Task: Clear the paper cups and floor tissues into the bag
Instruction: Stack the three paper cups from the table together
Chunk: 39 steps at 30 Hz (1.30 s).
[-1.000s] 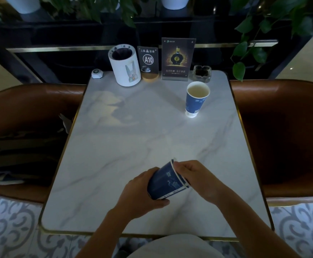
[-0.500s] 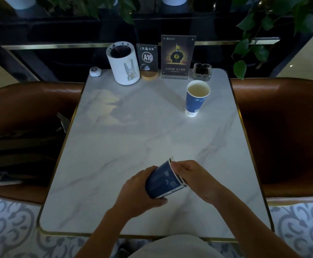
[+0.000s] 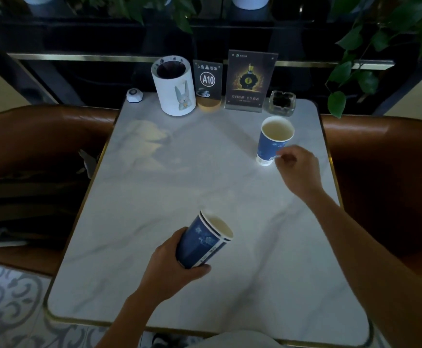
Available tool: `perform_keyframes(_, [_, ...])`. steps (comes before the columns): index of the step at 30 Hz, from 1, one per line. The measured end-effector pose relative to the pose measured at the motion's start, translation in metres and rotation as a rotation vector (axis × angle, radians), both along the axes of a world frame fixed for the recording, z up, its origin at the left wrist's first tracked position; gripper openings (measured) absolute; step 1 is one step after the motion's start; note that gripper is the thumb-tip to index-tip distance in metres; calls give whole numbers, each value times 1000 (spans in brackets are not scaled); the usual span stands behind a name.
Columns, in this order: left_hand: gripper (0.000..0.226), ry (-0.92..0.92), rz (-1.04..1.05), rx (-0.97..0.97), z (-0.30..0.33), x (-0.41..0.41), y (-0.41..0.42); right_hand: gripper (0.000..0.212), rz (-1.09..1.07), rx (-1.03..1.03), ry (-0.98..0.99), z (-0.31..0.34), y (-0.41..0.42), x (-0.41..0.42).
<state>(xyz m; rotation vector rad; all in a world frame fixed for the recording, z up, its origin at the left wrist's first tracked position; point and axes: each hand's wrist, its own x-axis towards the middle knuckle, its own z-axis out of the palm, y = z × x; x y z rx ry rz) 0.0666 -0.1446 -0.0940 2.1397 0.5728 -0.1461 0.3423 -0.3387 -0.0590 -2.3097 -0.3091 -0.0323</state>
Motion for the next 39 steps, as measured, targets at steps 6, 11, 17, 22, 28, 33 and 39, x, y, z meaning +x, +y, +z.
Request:
perform_keyframes(6, [74, 27, 43, -40, 2, -3, 4, 29, 267, -603, -316, -7, 0, 84])
perform_keyframes(11, [79, 34, 67, -47, 2, -6, 8, 15, 459, -927, -349, -11, -10, 111])
perform_keyframes(17, [79, 35, 64, -40, 2, -10, 10, 21, 349, -604, -147, -2, -9, 94])
perform_keyframes(22, [79, 36, 46, -34, 2, -14, 8, 8, 334, -365, -80, 12, -10, 74])
perform_keyframes(28, [79, 38, 16, -23, 4, -18, 2, 10, 310, -322, -80, 32, -12, 44])
perform_keyframes(33, [80, 41, -5, 2, 2, -24, 0, 18, 332, -267, -55, 43, -18, 12])
perform_keyframes(39, [74, 30, -29, 18, 4, -28, -6, 14, 369, -225, -48, 53, -25, -14])
